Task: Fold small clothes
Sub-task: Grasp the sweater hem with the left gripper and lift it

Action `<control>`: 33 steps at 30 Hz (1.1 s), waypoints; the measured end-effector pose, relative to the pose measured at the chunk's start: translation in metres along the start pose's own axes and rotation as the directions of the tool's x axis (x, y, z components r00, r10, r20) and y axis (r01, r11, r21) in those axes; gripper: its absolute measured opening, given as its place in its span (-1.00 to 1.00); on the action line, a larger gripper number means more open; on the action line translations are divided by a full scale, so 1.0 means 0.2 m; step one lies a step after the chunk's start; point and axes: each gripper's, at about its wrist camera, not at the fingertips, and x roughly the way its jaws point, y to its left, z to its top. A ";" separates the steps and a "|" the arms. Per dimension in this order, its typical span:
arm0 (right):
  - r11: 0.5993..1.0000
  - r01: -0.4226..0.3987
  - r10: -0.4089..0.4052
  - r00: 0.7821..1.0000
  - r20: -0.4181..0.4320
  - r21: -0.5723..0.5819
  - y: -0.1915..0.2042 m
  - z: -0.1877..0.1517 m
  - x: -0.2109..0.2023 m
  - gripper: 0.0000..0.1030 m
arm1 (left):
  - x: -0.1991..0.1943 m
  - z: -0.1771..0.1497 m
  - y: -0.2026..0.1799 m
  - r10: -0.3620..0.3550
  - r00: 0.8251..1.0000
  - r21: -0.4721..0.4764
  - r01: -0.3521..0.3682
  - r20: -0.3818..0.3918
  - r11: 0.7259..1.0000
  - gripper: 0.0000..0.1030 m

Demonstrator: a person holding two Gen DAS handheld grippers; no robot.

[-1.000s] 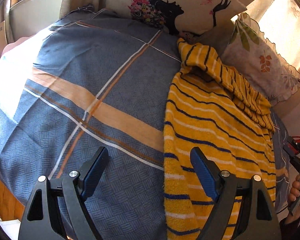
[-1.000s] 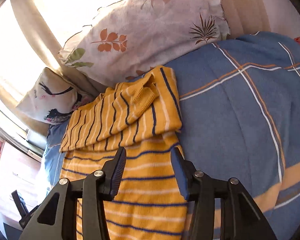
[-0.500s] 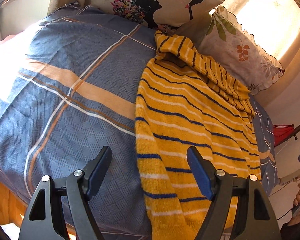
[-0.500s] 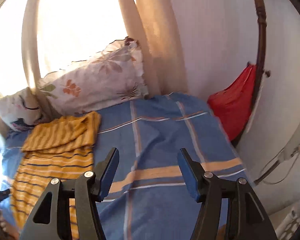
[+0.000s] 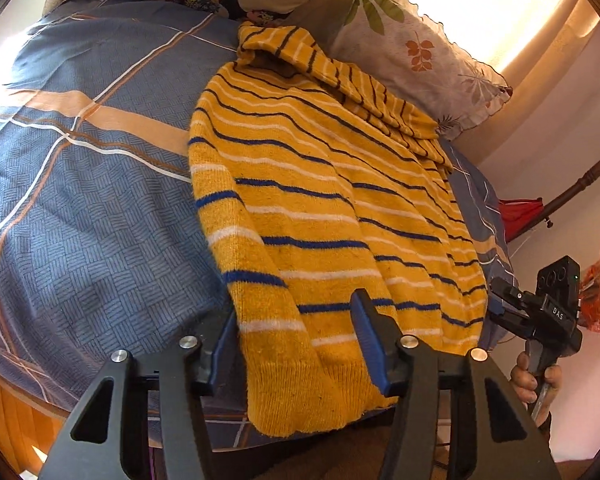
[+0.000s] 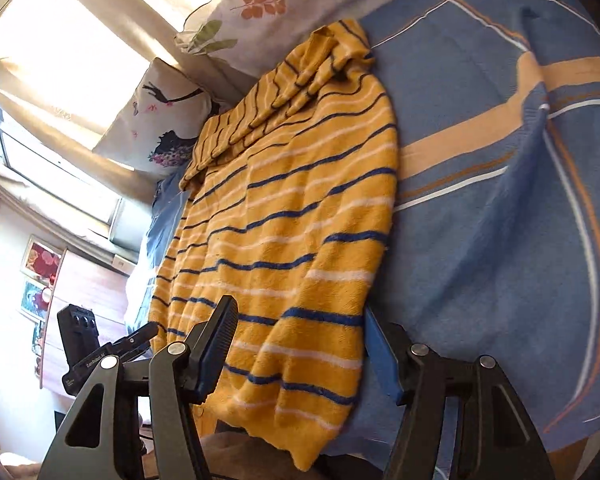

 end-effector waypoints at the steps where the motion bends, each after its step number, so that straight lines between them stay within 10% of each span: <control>1: 1.000 -0.013 0.013 1.000 -0.015 -0.012 0.02 0.00 0.03 0.31 | 0.00 -0.01 -0.01 -0.012 1.000 0.006 0.012 -0.002 1.000 0.03; 12: 0.997 -0.066 0.065 0.997 -0.031 -0.046 0.08 -0.17 0.05 0.31 | 0.07 -0.03 -0.08 -0.077 0.997 -0.001 0.077 -0.011 0.997 0.31; 13: 0.997 -0.060 0.059 0.998 -0.021 -0.052 0.08 -0.19 0.05 0.26 | 0.07 -0.02 -0.08 -0.066 0.998 -0.009 0.066 -0.008 0.998 0.21; 15: 0.997 -0.026 0.027 1.000 0.009 -0.070 0.10 -0.23 0.05 0.01 | 0.08 -0.01 -0.06 -0.024 1.000 -0.022 0.023 -0.013 0.999 -0.86; 17: 0.998 0.016 -0.015 1.000 0.025 -0.062 0.10 -0.23 0.07 -0.66 | 0.07 0.02 -0.02 -0.054 0.998 -0.073 0.052 -0.023 0.996 -0.84; 26: 0.978 -0.210 0.209 0.974 0.085 0.003 0.10 -0.09 -0.15 -0.75 | -0.30 0.01 -0.08 -0.098 0.990 -0.034 0.102 0.102 0.994 -0.85; 33: 0.977 -0.212 0.213 0.975 0.063 -0.014 0.09 -0.21 -0.25 -0.75 | -0.32 -0.11 -0.08 -0.068 0.995 -0.010 0.069 0.071 0.998 -0.85</control>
